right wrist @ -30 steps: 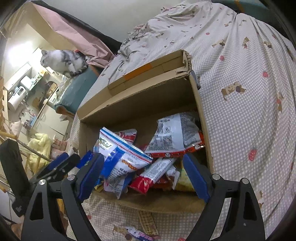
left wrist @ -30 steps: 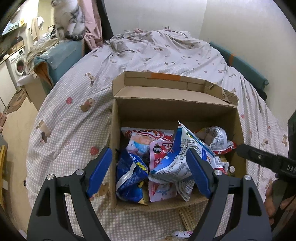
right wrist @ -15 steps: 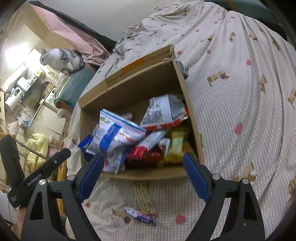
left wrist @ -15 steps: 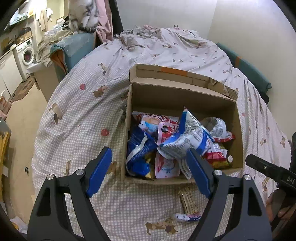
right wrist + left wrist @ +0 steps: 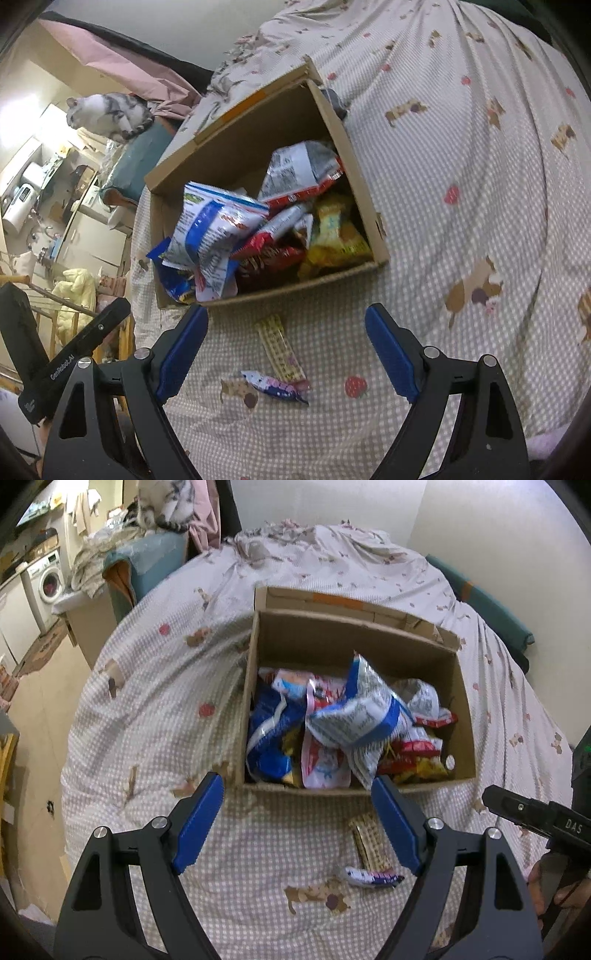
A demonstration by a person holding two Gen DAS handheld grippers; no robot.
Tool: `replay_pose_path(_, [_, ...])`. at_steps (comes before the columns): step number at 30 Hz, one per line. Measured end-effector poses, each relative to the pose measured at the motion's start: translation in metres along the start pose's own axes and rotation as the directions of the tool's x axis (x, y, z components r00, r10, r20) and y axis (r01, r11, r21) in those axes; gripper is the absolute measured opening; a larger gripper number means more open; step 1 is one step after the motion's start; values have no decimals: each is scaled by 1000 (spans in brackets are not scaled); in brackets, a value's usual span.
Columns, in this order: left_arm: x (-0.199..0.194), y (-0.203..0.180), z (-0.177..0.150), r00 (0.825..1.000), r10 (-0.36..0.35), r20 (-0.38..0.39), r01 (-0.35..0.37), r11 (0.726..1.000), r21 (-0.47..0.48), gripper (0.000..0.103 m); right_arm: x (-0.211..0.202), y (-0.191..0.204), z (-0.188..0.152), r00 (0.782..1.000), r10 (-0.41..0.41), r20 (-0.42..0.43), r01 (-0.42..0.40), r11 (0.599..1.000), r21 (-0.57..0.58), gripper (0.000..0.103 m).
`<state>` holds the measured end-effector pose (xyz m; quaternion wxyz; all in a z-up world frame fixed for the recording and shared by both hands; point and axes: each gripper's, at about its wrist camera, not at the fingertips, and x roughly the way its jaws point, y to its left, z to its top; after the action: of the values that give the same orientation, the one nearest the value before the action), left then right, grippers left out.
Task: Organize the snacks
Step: 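Withdraw both tools from the box toward the bars on the bed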
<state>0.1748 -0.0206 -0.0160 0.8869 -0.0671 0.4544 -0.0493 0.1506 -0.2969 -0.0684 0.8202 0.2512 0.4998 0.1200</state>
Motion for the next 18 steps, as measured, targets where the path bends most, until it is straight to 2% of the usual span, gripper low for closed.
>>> replay_pose_path(5, [-1, -5, -14, 1000, 20, 1, -20, 1000, 13, 80, 5, -6, -7, 999, -29, -40, 30, 999, 16, 89])
replay_pose_path(9, [4, 4, -19, 999, 19, -36, -20, 999, -32, 80, 14, -13, -9, 996, -46, -75, 48, 998, 33, 89])
replay_pose_path(12, [8, 10, -24, 997, 52, -61, -55, 997, -52, 80, 22, -15, -10, 994, -52, -96, 56, 998, 38, 89])
replay_pose_path(18, [21, 15, -28, 991, 20, -130, -30, 997, -77, 80, 39, -10, -11, 988, -54, -142, 59, 998, 29, 89])
